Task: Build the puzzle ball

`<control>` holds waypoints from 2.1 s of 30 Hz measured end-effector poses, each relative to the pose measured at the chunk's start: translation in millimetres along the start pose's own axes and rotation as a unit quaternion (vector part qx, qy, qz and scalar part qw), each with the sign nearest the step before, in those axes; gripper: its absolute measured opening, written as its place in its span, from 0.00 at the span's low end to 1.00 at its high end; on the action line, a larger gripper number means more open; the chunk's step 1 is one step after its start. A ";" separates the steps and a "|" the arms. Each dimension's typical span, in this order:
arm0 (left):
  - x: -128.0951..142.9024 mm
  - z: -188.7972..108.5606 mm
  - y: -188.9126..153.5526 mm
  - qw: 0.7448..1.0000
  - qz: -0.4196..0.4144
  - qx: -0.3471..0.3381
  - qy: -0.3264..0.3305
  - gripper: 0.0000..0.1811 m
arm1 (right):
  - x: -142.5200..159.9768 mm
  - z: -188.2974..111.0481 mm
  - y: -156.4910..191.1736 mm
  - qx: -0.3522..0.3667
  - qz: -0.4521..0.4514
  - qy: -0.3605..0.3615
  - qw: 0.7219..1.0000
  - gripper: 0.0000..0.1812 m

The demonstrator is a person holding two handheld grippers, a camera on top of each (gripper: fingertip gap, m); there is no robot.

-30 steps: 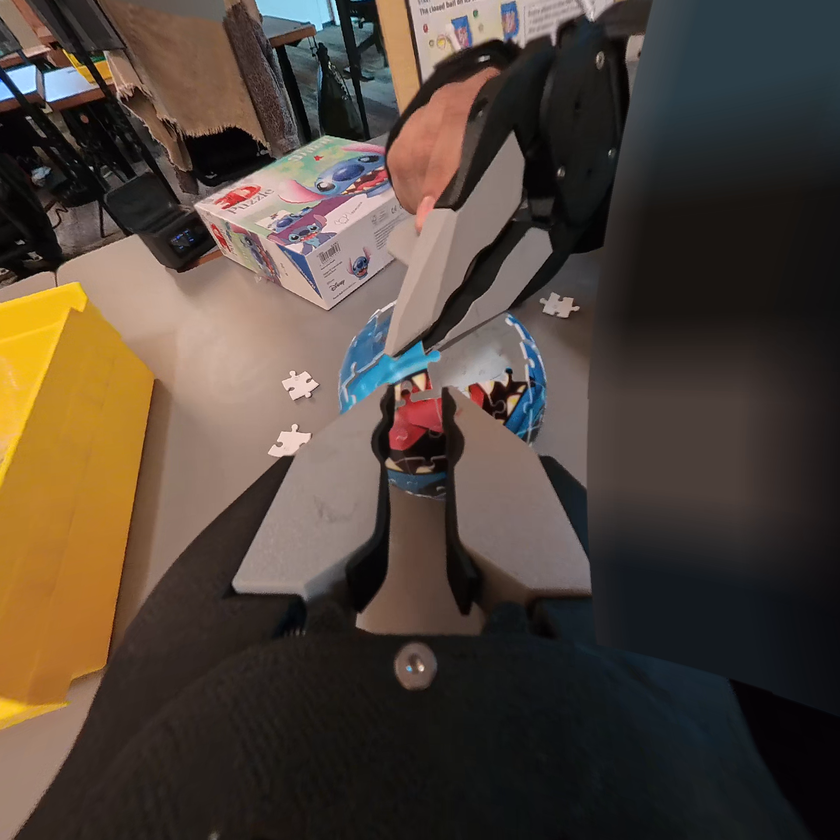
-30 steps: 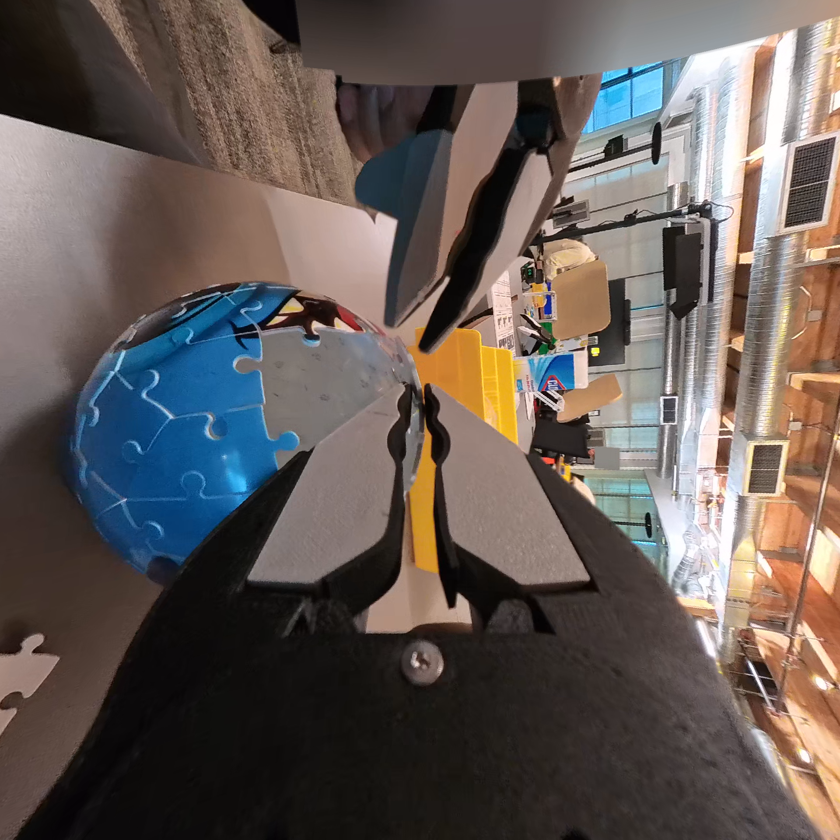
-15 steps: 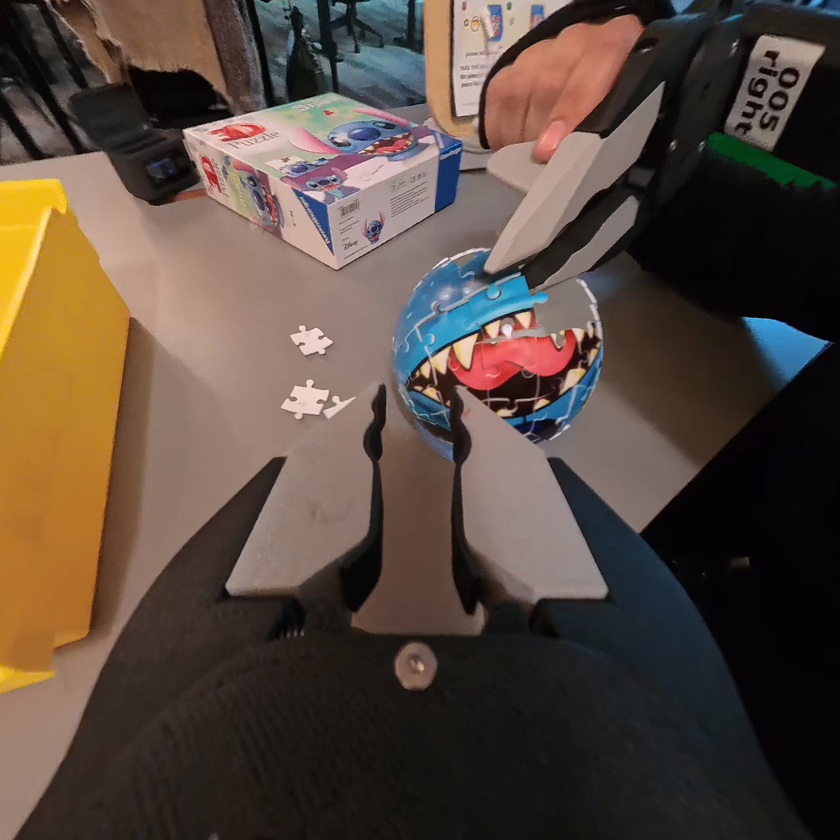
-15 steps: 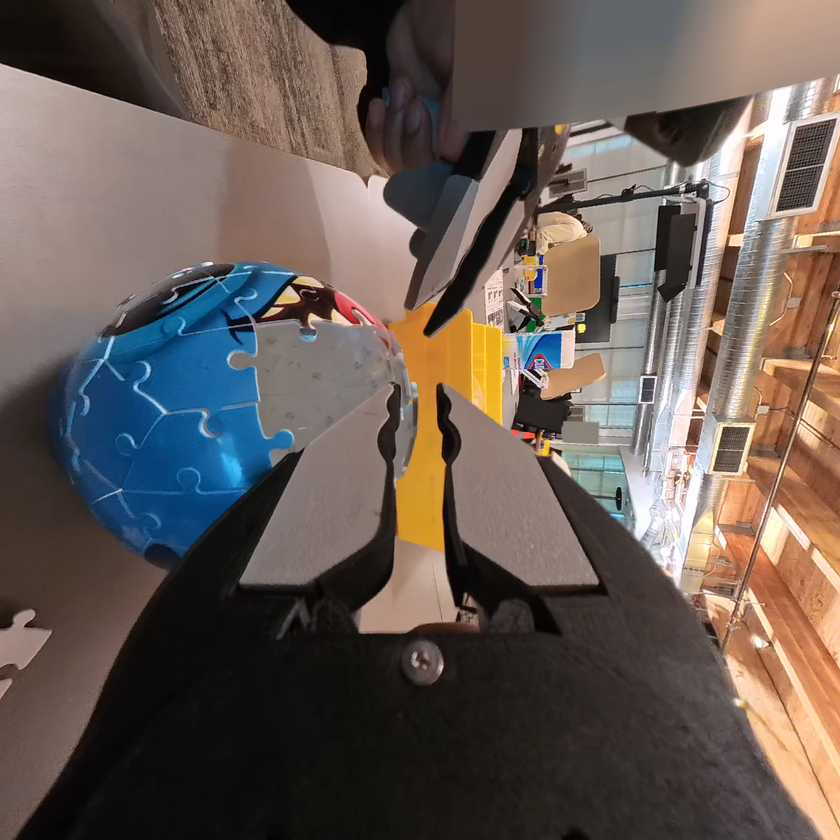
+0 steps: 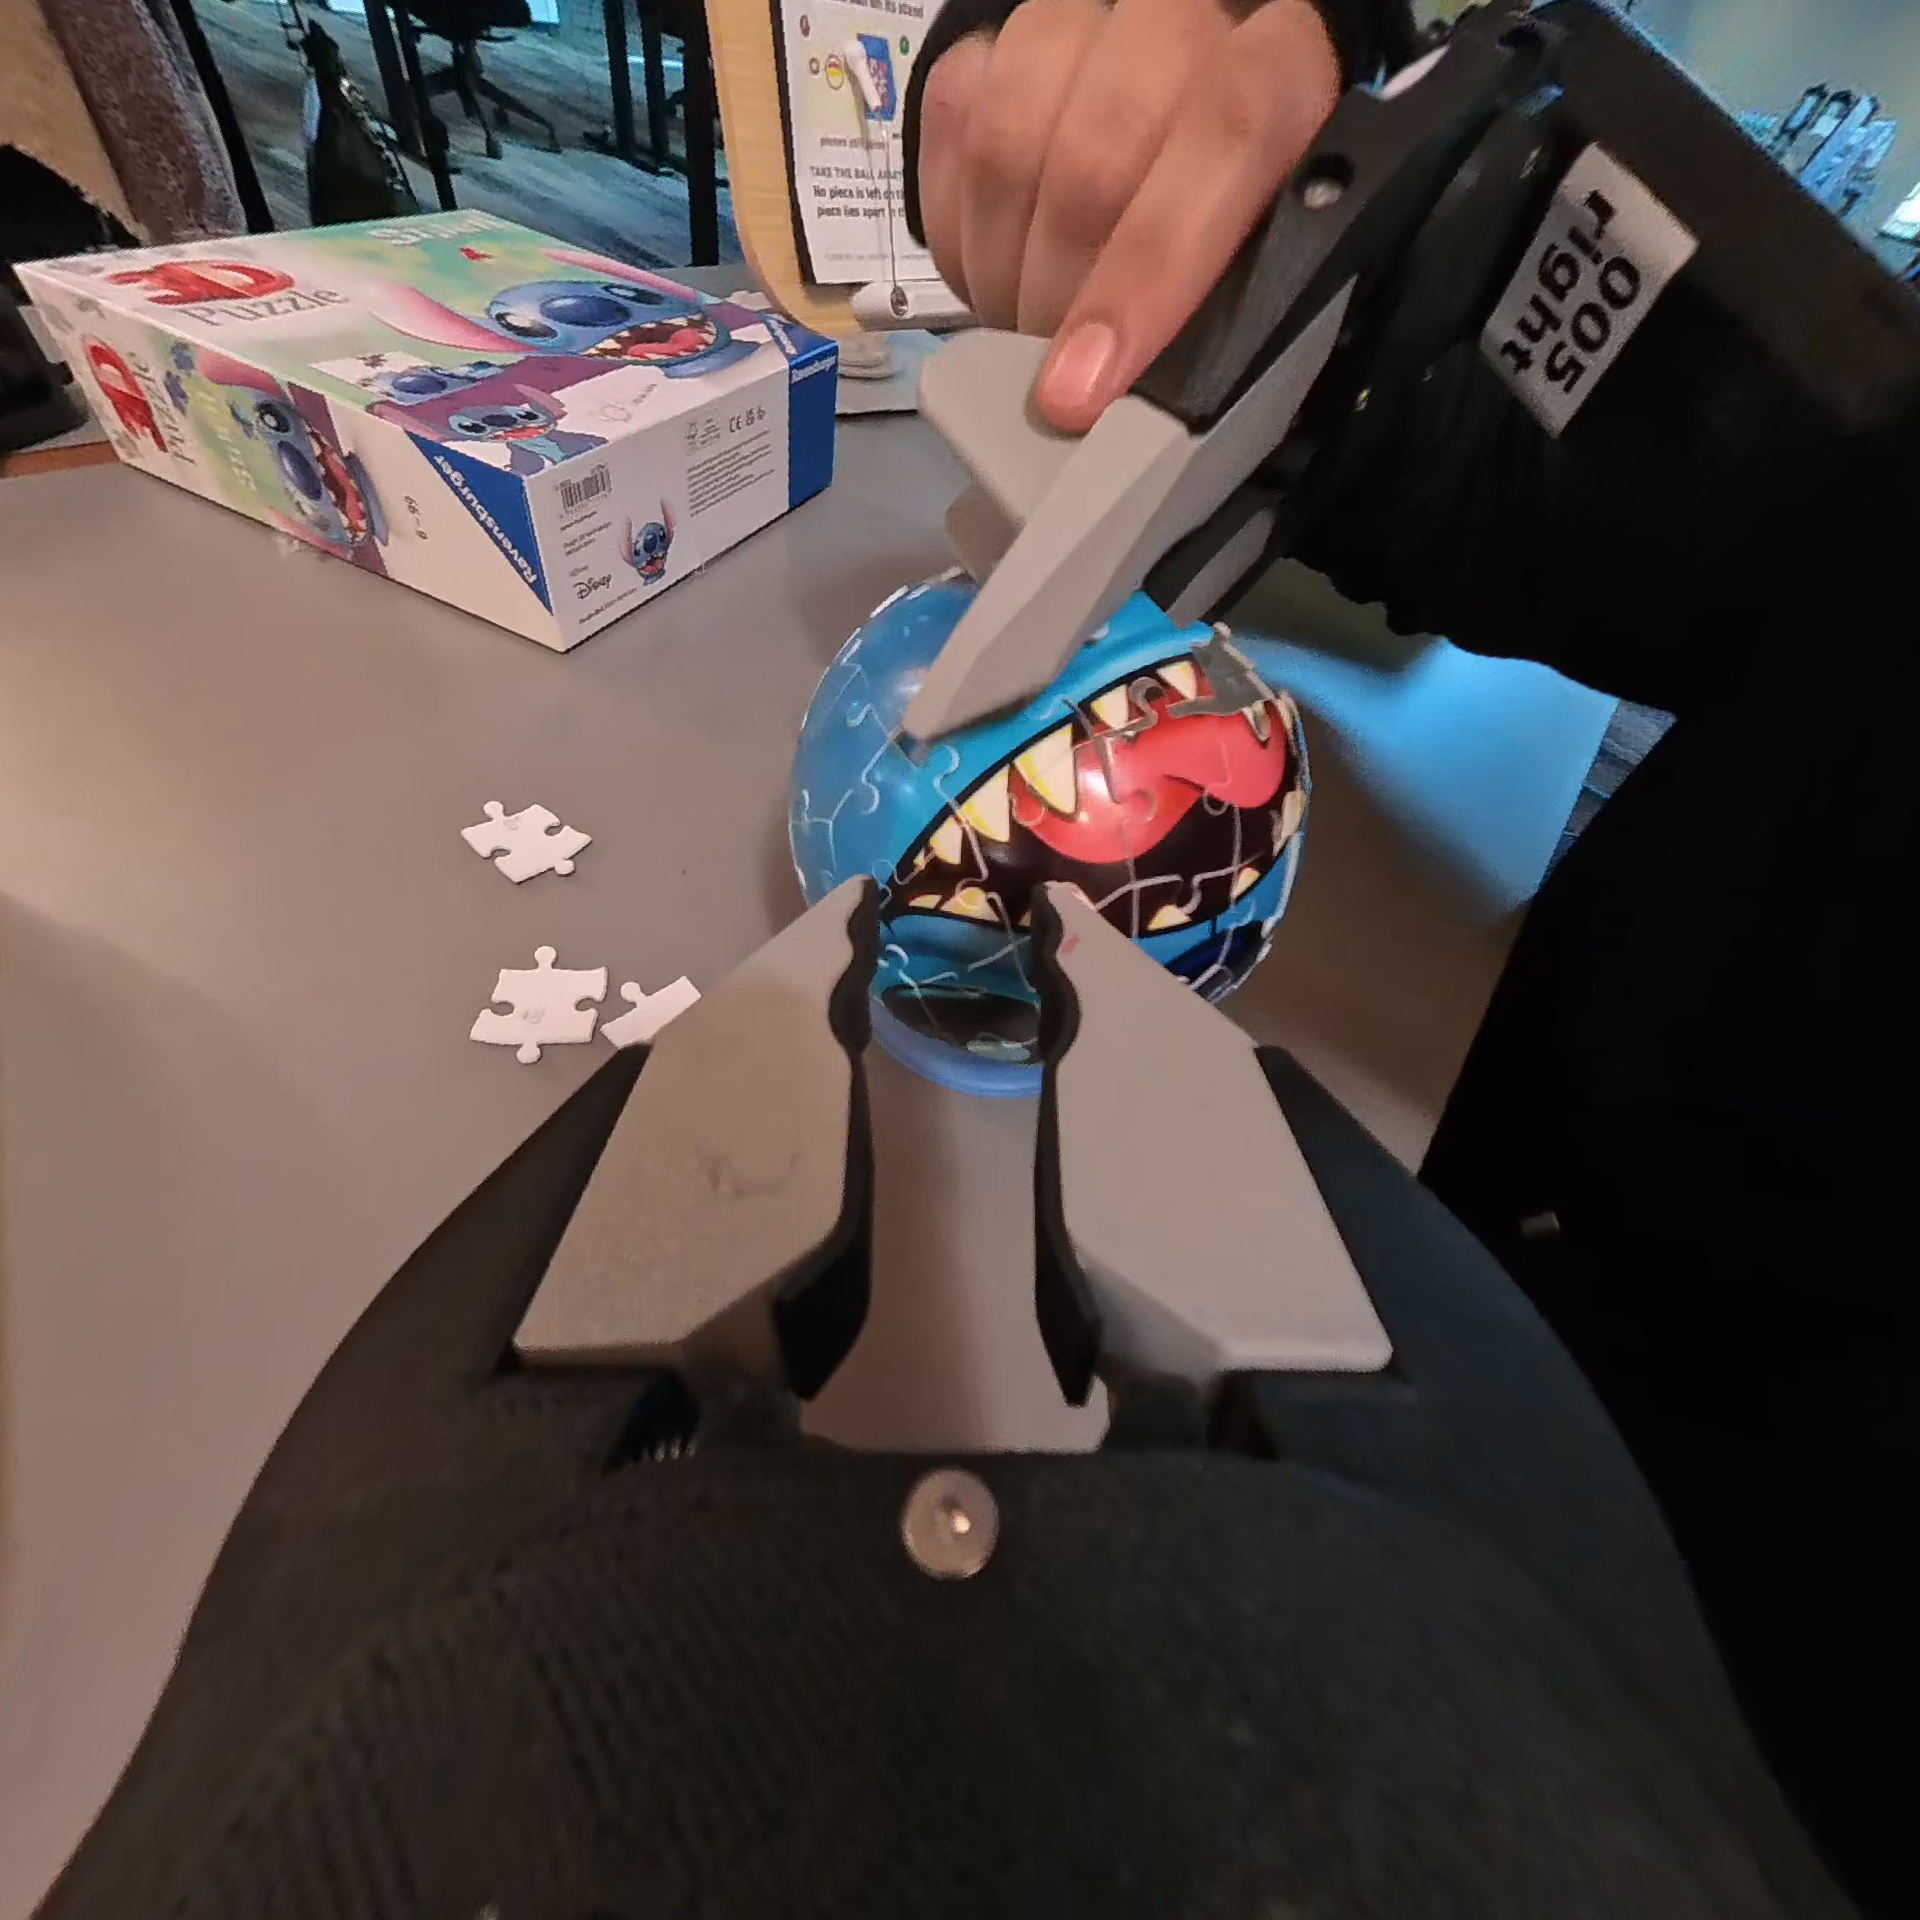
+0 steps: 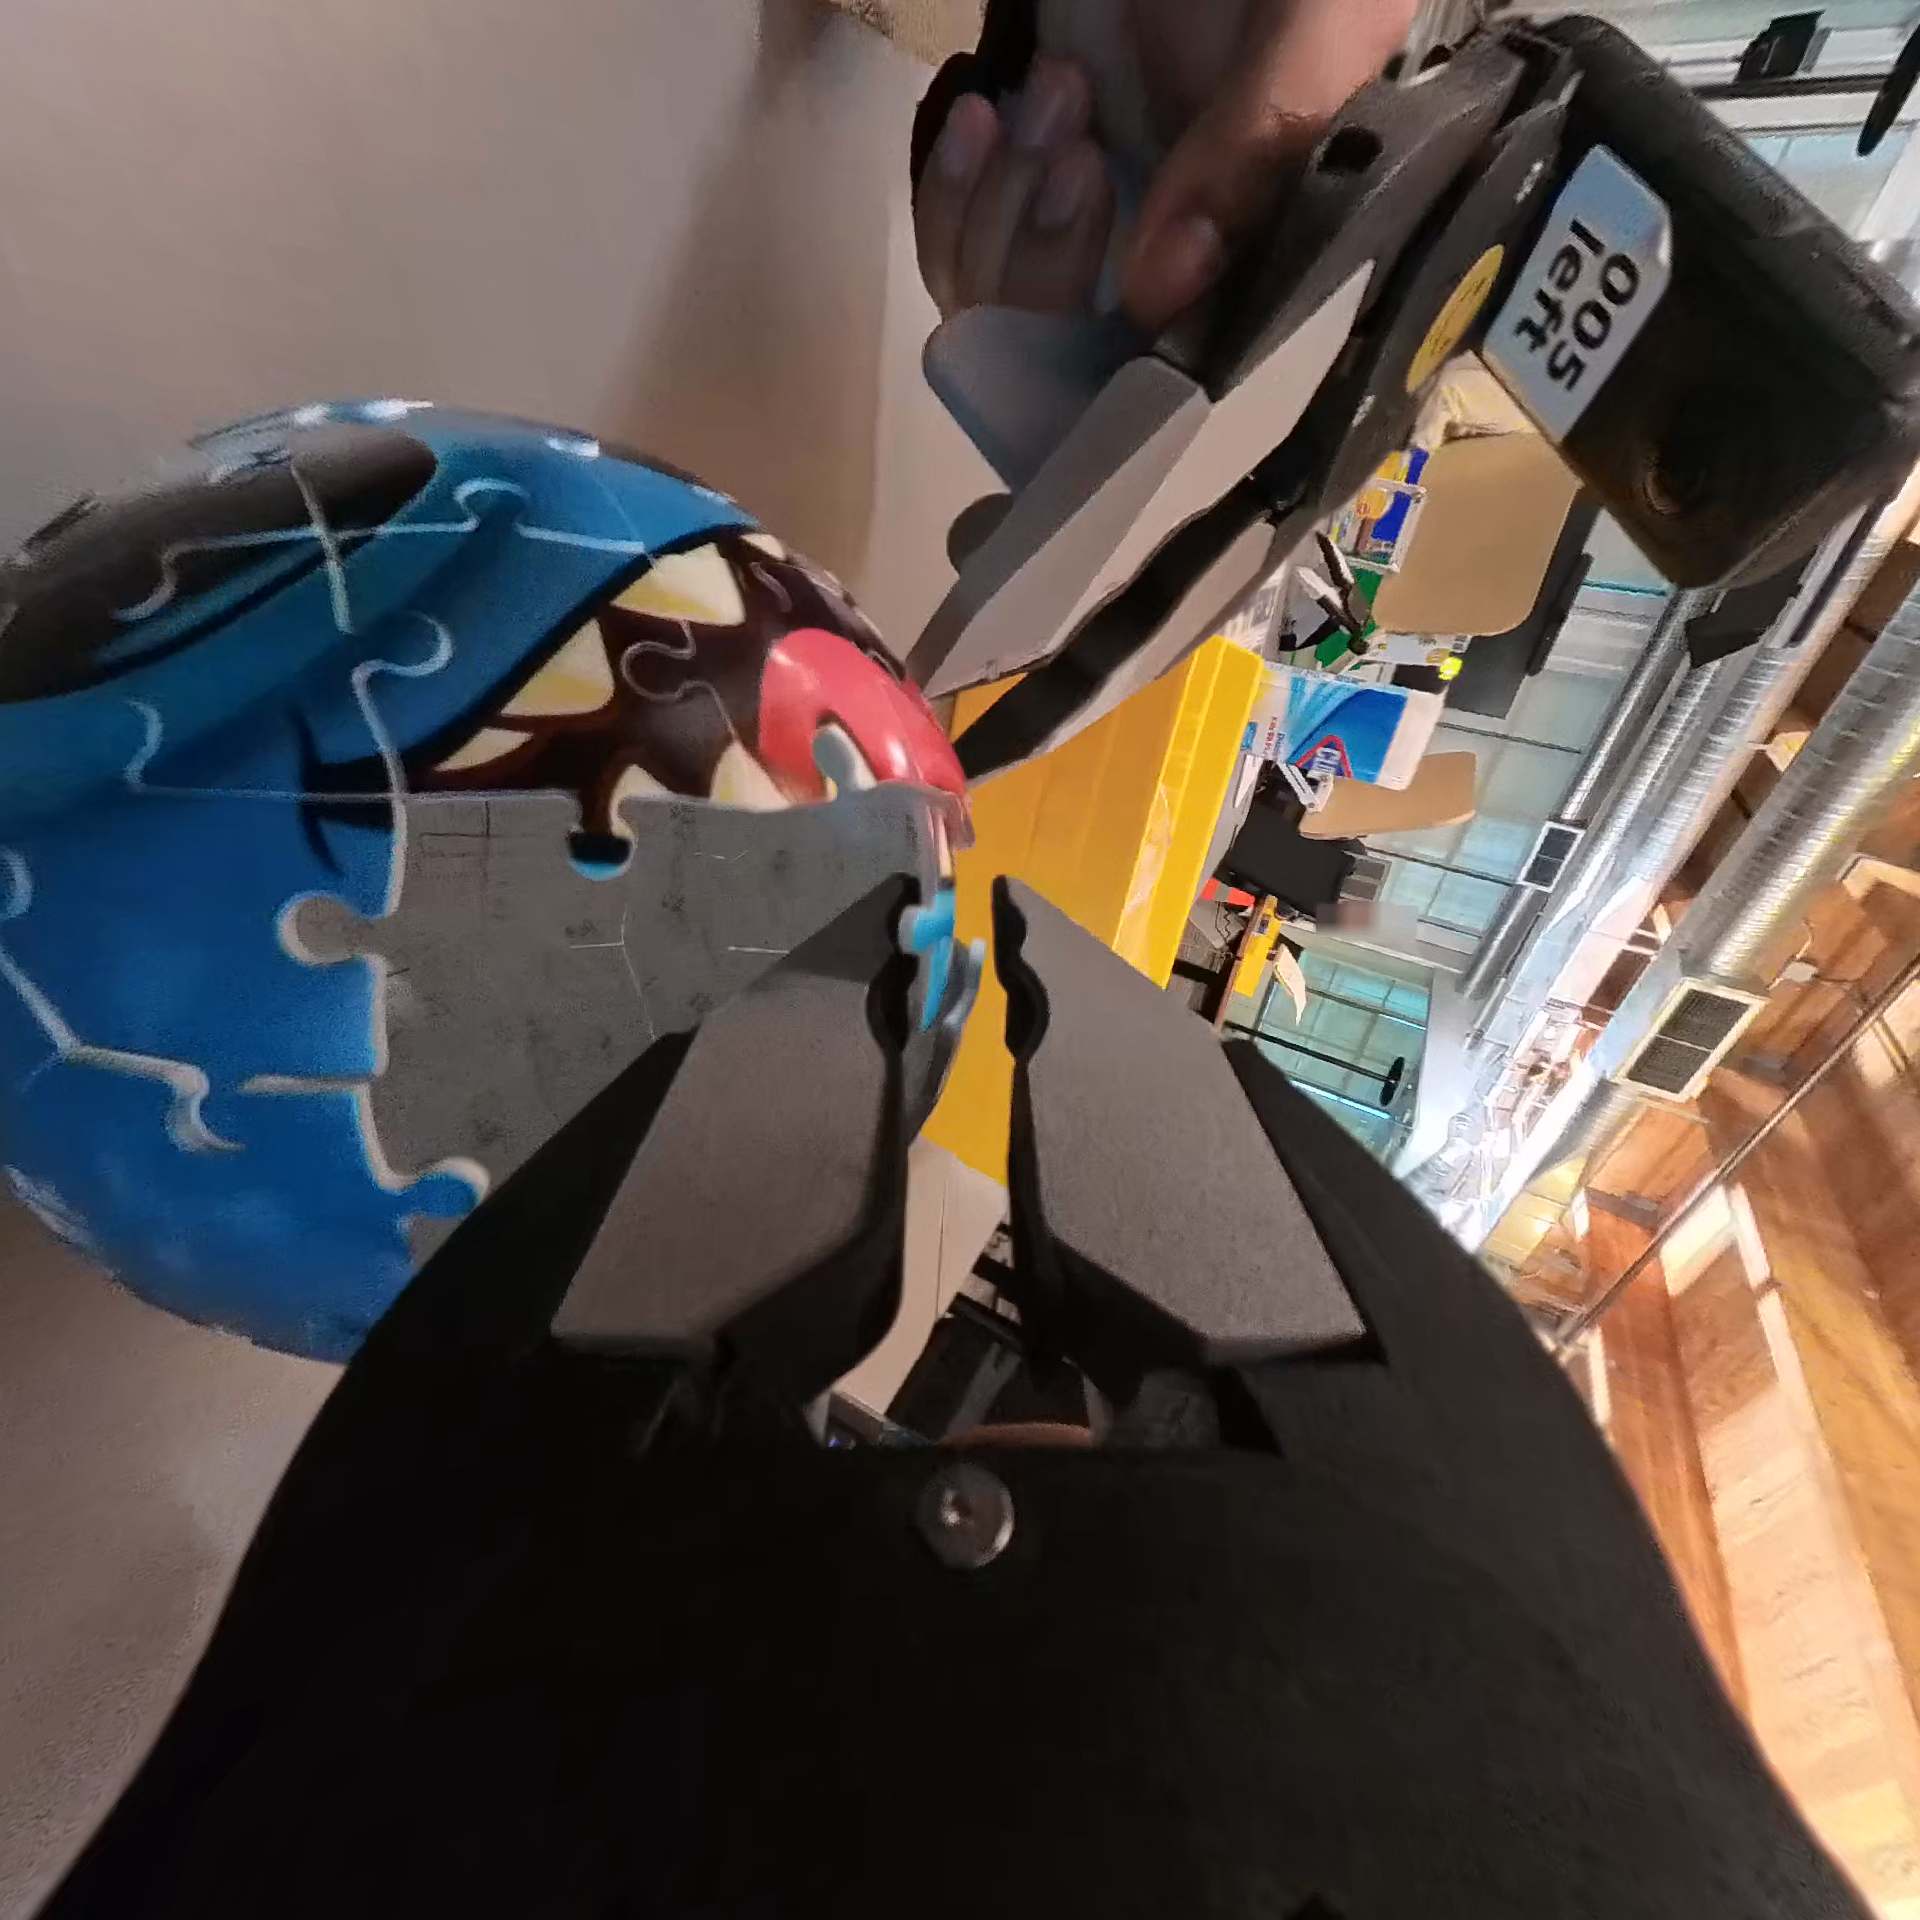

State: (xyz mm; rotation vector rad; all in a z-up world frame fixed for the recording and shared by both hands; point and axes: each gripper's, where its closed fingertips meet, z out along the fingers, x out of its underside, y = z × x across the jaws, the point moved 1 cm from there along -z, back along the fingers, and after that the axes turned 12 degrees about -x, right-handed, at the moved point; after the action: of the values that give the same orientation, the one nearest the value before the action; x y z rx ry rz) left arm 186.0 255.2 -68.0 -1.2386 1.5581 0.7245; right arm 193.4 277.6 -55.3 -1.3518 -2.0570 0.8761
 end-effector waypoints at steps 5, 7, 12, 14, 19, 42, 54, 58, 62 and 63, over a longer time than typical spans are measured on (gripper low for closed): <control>-0.4 0.4 -0.1 1.000 0.002 -0.001 -0.001 0.14 | 0.5 0.2 1.4 -0.005 -0.001 0.008 1.000 0.02; -0.6 0.3 -0.7 1.000 0.003 -0.002 0.000 0.14 | 0.4 0.0 1.4 -0.006 0.001 0.011 1.000 0.01; -1.5 0.2 -1.9 1.000 0.002 0.000 0.000 0.14 | -0.9 -1.6 1.7 -0.006 0.013 0.007 1.000 0.01; -1.8 0.5 -1.9 1.000 0.003 -0.002 0.001 0.14 | -1.1 -1.8 1.9 -0.007 0.015 0.006 1.000 0.01; -5.3 0.1 -2.9 1.000 0.009 -0.010 -0.003 0.14 | -1.5 -0.8 0.4 0.007 0.010 0.009 1.000 0.02; -8.1 -2.4 -5.1 1.000 0.010 -0.014 -0.005 0.14 | -2.2 -33.7 5.7 0.061 0.022 0.002 0.998 0.02; -8.2 -0.6 -8.1 1.000 0.015 -0.008 -0.005 0.14 | -5.7 -37.9 7.9 0.080 0.048 -0.040 0.995 0.01; -9.6 -0.8 -8.3 1.000 0.015 -0.006 -0.009 0.14 | -11.0 -43.7 8.2 0.072 0.067 -0.080 0.992 0.03; -13.9 -1.7 -12.6 1.000 0.018 0.000 -0.014 0.14 | -10.0 -43.1 8.2 0.061 0.077 -0.091 0.991 0.04; -15.5 -1.6 -14.5 1.000 0.020 0.001 -0.016 0.14 | -9.3 -41.6 8.9 0.055 0.078 -0.093 0.991 0.05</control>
State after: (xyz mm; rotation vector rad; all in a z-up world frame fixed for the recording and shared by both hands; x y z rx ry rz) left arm 199.1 255.0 -51.3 -1.1914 1.5606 0.7648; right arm 232.0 281.1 -35.5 -1.4327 -2.0239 1.2068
